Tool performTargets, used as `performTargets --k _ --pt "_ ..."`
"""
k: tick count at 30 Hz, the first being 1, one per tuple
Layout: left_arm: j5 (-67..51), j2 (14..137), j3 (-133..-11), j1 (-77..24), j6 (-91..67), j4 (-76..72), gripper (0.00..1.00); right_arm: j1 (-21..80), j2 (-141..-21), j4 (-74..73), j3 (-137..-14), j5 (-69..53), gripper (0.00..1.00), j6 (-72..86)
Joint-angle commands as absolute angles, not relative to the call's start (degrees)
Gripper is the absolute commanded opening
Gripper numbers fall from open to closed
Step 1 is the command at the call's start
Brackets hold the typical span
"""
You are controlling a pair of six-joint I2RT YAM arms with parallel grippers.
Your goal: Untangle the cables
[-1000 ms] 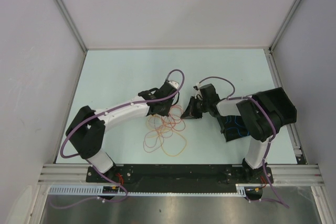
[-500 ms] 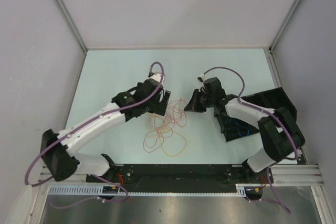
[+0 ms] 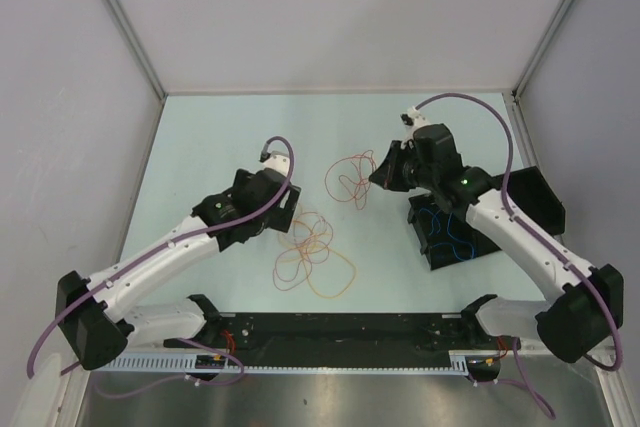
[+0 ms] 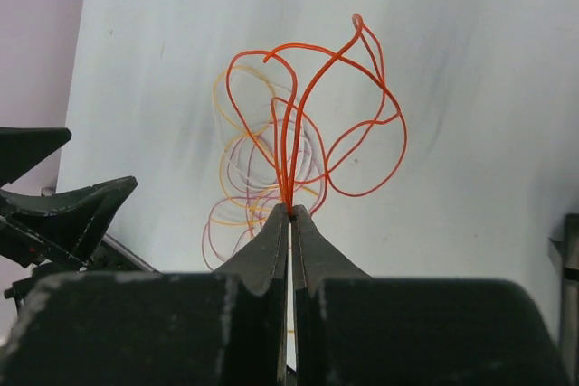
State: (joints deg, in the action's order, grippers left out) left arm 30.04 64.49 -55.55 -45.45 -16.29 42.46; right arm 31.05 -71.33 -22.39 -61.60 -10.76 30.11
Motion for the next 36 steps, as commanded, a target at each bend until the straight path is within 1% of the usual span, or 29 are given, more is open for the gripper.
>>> performTargets --k 1,3,9,13,17,19,21,22,27,28,32,36 --pt "32.34 63.81 -55.90 -45.26 -15.12 41.40 0.96 30.94 -67.16 -30.22 -67.32 -3.79 0.00 26.11" --pt "32.52 63.98 -55.55 -45.18 -15.12 41.48 0.95 30.15 -66.19 -31.55 -69.07 -1.94 0.00 25.32" --pt "31.82 63.55 -54.93 -45.26 -14.77 40.96 0.95 23.39 -62.76 -35.50 -71.45 -1.67 0.00 23.74" --pt "30.94 63.46 -54.84 -45.26 -14.68 40.69 0.95 17.15 -60.30 -38.14 -71.54 -1.58 0.00 23.20" --pt "30.59 63.37 -54.76 -45.26 -14.41 40.69 0.95 8.55 -57.84 -40.51 -71.81 -2.11 0.00 22.41" --pt "30.24 63.11 -54.67 -45.26 -14.15 40.43 0.95 6.17 -57.04 -41.57 -71.98 -1.50 0.00 22.24" --pt "29.36 62.76 -54.49 -45.26 -13.89 40.08 0.94 3.53 -56.17 -42.45 -72.16 -0.01 0.00 22.76" --pt "29.09 62.75 -54.41 -45.18 -13.54 39.82 0.94 2.82 -55.90 -43.06 -72.16 3.57 0.00 22.94" --pt "27.60 63.28 -54.40 -45.26 -13.01 39.20 0.94 0.44 -53.62 -44.56 -72.07 13.17 0.00 24.87" --pt "27.42 63.46 -54.32 -45.18 -13.01 39.11 0.94 -1.82 -52.74 -44.39 -72.07 15.27 0.00 24.96" --pt "27.33 63.55 -54.23 -45.26 -13.01 38.94 0.93 -6.05 -51.33 -43.68 -72.07 18.01 0.00 24.43" --pt "27.33 63.90 -54.05 -45.26 -13.10 38.76 0.93 -12.12 -51.42 -43.42 -71.90 16.88 0.00 23.82"
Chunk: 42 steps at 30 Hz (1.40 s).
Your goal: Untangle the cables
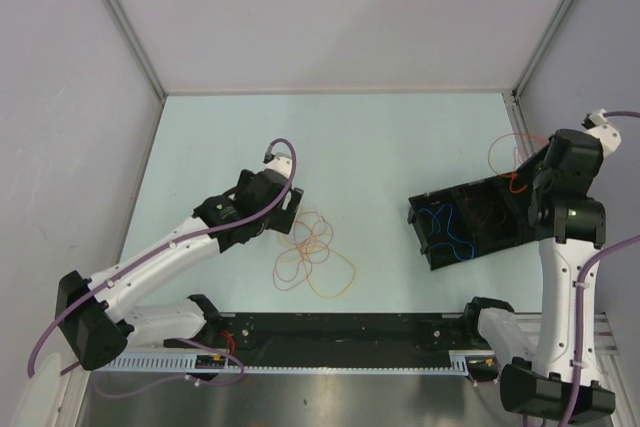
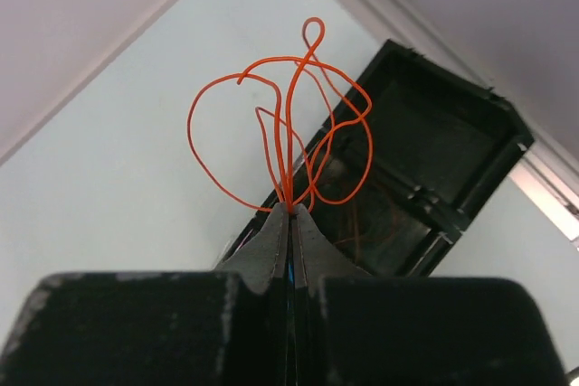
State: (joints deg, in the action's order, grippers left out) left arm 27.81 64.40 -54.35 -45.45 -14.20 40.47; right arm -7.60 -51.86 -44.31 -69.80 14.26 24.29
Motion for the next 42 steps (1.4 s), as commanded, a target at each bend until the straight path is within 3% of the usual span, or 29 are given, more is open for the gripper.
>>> performTargets --k 1,15,42 --pt "27.68 63.98 -54.05 -45.26 -13.18 38.76 0.93 -13.17 -51.59 -43.33 -71.72 15.40 0.00 23.99" --pt "27.25 65.57 -54.23 -45.26 -13.54 37.88 0.91 -25.04 -54.75 -35.96 -63.46 9.86 0.00 27.33" --pt "27.16 67.32 -53.88 -45.26 -12.92 37.09 0.90 -27.68 -65.83 -24.70 -49.66 9.05 0.00 27.33"
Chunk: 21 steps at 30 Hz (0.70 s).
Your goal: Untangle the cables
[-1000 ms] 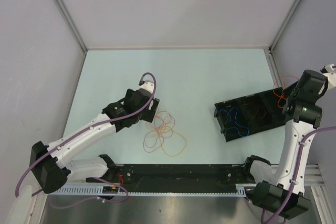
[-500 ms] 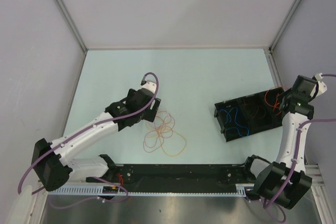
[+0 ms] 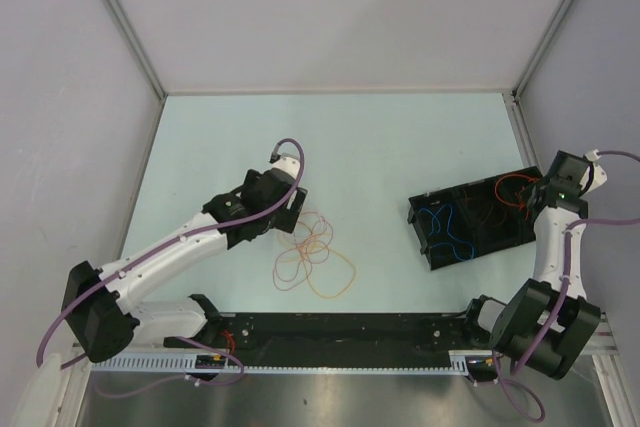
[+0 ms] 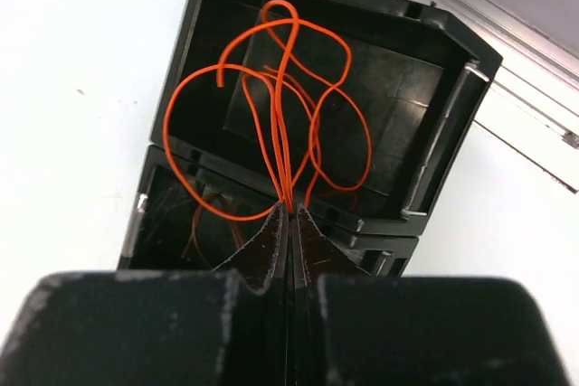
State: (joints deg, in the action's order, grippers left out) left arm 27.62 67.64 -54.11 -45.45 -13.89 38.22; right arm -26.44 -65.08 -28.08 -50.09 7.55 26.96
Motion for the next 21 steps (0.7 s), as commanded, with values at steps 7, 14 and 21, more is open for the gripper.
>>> performTargets --k 7,14,21 --pt "26.72 67.41 -53.79 -45.35 -12.83 36.83 0.89 -32.42 -71.10 -24.43 -49.48 8.44 0.00 28.83" --pt "26.72 67.85 -53.96 -45.35 -12.92 36.91 0.89 -34.36 -71.02 -23.29 -49.39 8.09 0.00 31.55" --pt "26.81 67.85 -54.14 -45.35 -13.01 36.91 0.89 -33.57 -73.73 -22.15 -47.99 5.89 0.00 31.20"
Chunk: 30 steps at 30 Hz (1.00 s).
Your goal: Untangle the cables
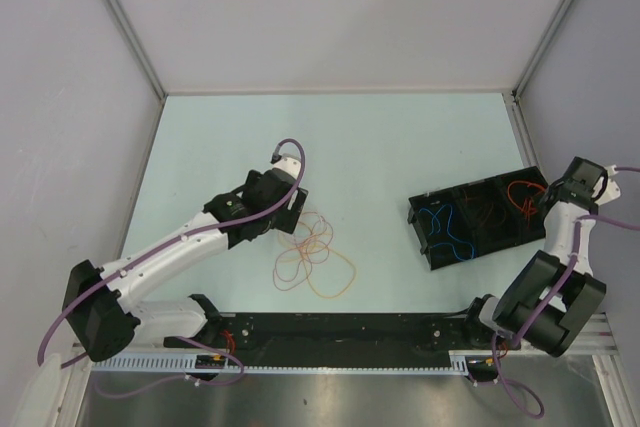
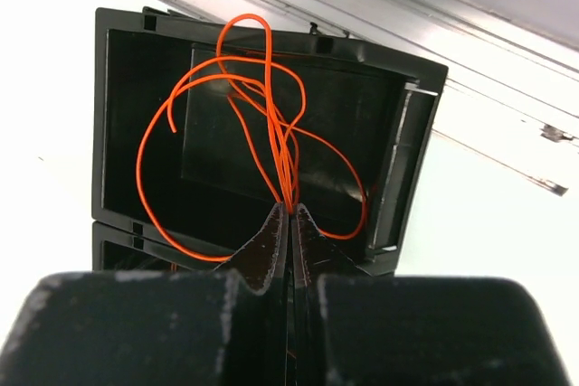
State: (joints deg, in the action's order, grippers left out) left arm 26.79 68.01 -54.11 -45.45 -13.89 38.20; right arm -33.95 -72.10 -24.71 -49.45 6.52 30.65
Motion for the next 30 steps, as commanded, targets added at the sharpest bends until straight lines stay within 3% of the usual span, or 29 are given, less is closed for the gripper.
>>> performTargets --k 1,10,19,20,21,23,24,27,30 --pt "26.81 67.94 -54.05 -45.35 -13.01 36.91 0.89 -33.66 -74.09 -21.89 -47.64 6.15 0.00 31.03" --pt "26.63 67.76 -53.97 -45.35 -13.01 36.83 0.88 -33.84 -78.05 -19.16 -46.32 -0.78 0.00 30.68" --pt "26.63 67.59 -54.05 -45.35 -13.10 36.91 0.89 -34.10 -73.39 -19.33 -46.58 -2.46 0.00 29.80" --pt "26.63 67.59 -54.05 -45.26 -13.01 36.91 0.88 -34.28 -72.78 -19.51 -46.84 -2.72 0.05 29.71" --pt "26.63 67.41 -54.05 -45.35 -13.01 36.91 0.89 -34.36 -72.43 -19.86 -47.19 -2.99 0.22 29.62" --pt "26.63 67.50 -54.05 -45.35 -13.01 36.91 0.88 -34.54 -71.64 -21.09 -48.24 -3.43 0.42 29.01" --pt "26.63 67.41 -54.05 -45.35 -13.01 36.91 0.89 -34.54 -70.50 -21.35 -48.51 -3.51 0.59 28.66" --pt "26.63 67.24 -54.05 -45.35 -13.01 36.83 0.88 -34.54 -67.52 -22.59 -49.74 -3.60 0.84 27.69" --pt "26.72 67.24 -54.14 -45.35 -12.92 36.83 0.88 -34.54 -65.40 -23.73 -50.62 -5.35 0.96 27.77"
